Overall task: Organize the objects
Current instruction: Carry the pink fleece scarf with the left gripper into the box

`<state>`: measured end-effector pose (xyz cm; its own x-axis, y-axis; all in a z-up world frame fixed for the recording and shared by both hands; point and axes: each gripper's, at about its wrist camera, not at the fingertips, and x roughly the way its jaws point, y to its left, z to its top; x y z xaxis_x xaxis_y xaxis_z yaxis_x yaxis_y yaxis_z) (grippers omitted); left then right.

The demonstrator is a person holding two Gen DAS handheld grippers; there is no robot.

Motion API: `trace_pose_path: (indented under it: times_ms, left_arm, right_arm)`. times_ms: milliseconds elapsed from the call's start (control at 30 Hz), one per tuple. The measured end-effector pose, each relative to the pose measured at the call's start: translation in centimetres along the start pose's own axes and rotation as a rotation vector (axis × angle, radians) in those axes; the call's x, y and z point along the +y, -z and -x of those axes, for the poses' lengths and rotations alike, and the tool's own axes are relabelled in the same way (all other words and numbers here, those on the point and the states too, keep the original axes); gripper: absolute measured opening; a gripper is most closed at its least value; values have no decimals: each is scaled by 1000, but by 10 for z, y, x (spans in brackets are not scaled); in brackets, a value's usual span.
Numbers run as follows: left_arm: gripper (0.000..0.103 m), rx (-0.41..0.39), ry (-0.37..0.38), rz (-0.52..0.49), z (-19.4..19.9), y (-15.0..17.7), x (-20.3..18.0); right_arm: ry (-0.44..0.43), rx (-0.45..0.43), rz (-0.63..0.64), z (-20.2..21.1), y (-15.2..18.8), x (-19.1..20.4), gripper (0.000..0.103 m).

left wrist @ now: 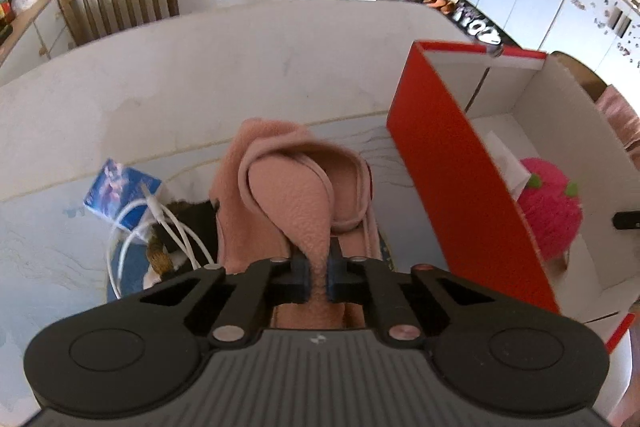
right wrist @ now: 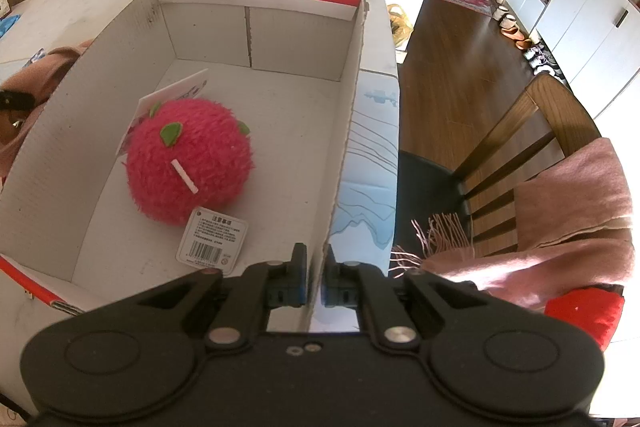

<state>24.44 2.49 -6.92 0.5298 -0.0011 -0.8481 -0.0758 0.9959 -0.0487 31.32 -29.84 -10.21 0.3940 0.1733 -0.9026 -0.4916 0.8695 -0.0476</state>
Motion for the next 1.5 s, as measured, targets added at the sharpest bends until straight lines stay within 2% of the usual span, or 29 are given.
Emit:
trace_pose_path:
  times_ms: [300, 533, 800, 1233, 1500]
  left_arm:
    - [5, -88, 17, -40, 43, -19, -4]
    - [5, -186, 45, -81, 85, -40, -15]
    - [5, -260, 113, -132, 113, -64, -39]
    - [5, -301, 260, -303, 115, -93, -119]
    - [5, -255, 330, -369, 83, -104, -168]
  right_arm:
    - [-3, -2, -2, 0, 0, -1, 5]
    - [-1, -3, -3, 0, -1, -1, 5]
    - [2, 0, 2, -1, -4, -1, 5]
    - [-4, -4, -9, -1, -4, -1, 5]
    - [-5, -6, -12, 0, -3, -2, 5]
